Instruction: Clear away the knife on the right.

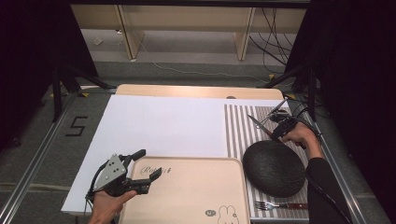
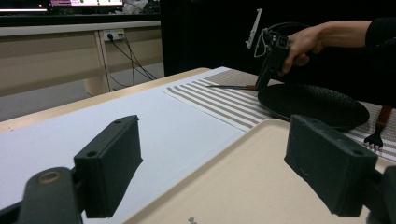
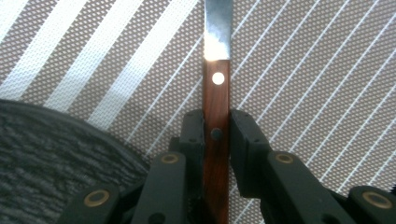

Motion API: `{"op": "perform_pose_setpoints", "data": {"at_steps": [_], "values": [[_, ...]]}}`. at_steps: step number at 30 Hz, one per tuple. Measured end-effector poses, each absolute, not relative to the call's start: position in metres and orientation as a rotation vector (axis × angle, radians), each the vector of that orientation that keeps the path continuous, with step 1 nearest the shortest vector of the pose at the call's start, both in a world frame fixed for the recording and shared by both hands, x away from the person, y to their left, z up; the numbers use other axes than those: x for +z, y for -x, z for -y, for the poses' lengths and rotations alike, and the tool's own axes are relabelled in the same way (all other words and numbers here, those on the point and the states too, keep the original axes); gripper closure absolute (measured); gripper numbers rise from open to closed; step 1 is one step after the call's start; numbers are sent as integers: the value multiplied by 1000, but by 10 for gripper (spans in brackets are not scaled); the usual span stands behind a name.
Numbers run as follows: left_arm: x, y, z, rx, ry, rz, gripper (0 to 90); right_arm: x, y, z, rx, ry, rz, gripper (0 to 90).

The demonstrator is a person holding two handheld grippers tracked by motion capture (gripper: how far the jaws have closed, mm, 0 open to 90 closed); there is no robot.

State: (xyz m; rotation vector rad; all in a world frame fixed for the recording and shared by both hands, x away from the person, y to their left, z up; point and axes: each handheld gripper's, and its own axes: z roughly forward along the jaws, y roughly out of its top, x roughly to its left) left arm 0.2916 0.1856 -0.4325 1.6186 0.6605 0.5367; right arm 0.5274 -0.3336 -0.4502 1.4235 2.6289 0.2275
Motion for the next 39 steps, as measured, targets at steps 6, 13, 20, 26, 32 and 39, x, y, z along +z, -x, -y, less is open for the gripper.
{"op": "perform_pose_setpoints", "data": {"at_steps": [6, 13, 20, 26, 32, 39], "values": [[-433, -291, -186, 534, -1613, -670, 175, -448, -528, 331, 209, -1409, -2621, 766], [-433, -291, -186, 535, -1614, -671, 175, -444, -531, 328, 198, -1369, -2576, 767], [-432, -291, -187, 540, -1611, -668, 175, -426, -533, 327, 272, -1361, -2556, 767], [-432, -291, -187, 538, -1605, -676, 175, -415, -524, 320, 478, -1367, -2568, 767], [-431, -290, -188, 544, -1603, -672, 175, -413, -507, 309, 656, -1340, -2584, 767], [-431, -290, -190, 553, -1598, -680, 175, -409, -487, 296, 772, -1256, -2577, 767]]}}
